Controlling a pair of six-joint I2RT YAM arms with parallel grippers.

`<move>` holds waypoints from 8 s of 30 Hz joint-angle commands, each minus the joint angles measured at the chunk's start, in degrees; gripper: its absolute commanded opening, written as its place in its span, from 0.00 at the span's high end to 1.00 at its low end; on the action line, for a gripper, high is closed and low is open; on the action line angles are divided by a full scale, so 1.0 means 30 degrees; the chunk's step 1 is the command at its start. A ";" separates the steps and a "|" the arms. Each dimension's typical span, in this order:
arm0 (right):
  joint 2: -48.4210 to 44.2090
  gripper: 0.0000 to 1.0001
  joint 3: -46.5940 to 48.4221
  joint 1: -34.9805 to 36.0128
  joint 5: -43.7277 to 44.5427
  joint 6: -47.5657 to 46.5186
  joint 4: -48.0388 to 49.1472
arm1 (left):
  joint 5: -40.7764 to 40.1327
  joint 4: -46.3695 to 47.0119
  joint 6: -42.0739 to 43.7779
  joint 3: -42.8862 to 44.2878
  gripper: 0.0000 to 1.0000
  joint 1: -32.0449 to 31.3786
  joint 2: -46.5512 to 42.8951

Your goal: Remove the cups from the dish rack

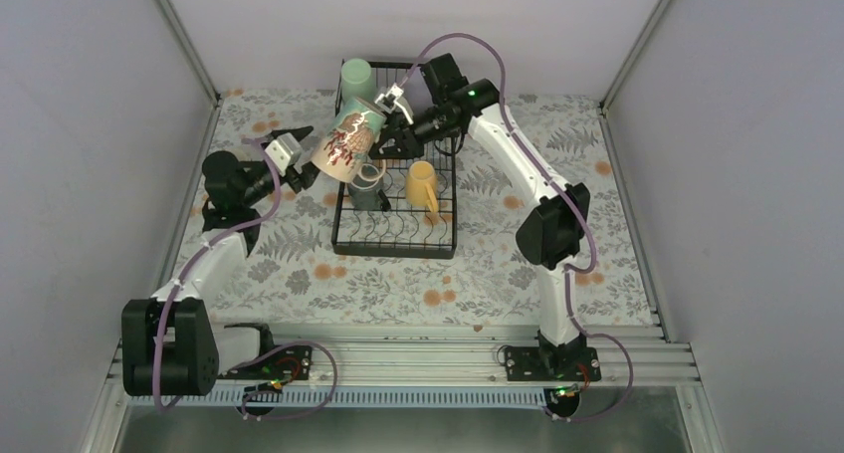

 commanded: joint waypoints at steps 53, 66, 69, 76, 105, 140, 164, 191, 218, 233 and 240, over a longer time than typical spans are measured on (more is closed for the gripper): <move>0.0610 0.24 -0.0340 -0.0416 -0.1580 0.0397 0.3916 | -0.4838 -1.1715 0.6029 0.5465 0.98 -0.1308 -0.4717; -0.2438 0.18 -0.3698 -0.0430 0.2143 -0.0917 0.4366 | -0.6410 -1.9503 1.0345 0.8446 0.98 0.3321 -0.7389; -0.3050 0.18 -0.4151 -0.0346 0.3433 -0.1546 0.4195 | -0.7242 -2.2463 1.2307 0.9296 0.98 0.3432 -0.7144; -0.4001 0.17 -0.4847 -0.0156 0.4140 -0.2507 0.3271 | -1.0854 -2.9988 1.6475 1.3037 0.98 0.4560 -0.4533; -0.3800 0.16 -0.3835 0.1326 0.6209 -0.2338 0.2343 | -1.6569 -3.4067 2.1250 1.4072 0.98 1.0614 0.4359; -0.4877 0.14 -0.5965 0.2175 0.8152 -0.3351 0.2791 | -1.8509 -3.3457 1.9727 1.4912 0.98 0.9549 0.8322; -0.6257 0.13 -0.7579 0.2205 0.8858 -0.3652 0.3189 | -1.9194 -3.2965 1.9560 1.4180 0.66 0.8958 0.8288; -0.6107 0.16 -1.3809 0.4138 1.4880 -0.1513 1.0312 | -1.2939 -3.4382 1.7665 1.9981 0.07 0.8029 0.4954; -0.0593 0.23 -1.2685 0.4079 1.6879 -0.0986 1.3433 | -0.0510 -1.7961 0.4269 1.0248 0.00 0.7419 -0.3162; -0.0368 0.75 -1.1763 0.4051 1.5776 -0.1206 1.3029 | 0.0239 -1.5839 0.2599 0.8680 0.00 0.6981 -0.3768; -0.1152 0.96 -1.1197 0.4051 1.4563 -0.1105 1.1566 | 0.1621 -1.4900 0.2166 0.7755 0.00 0.6866 -0.4486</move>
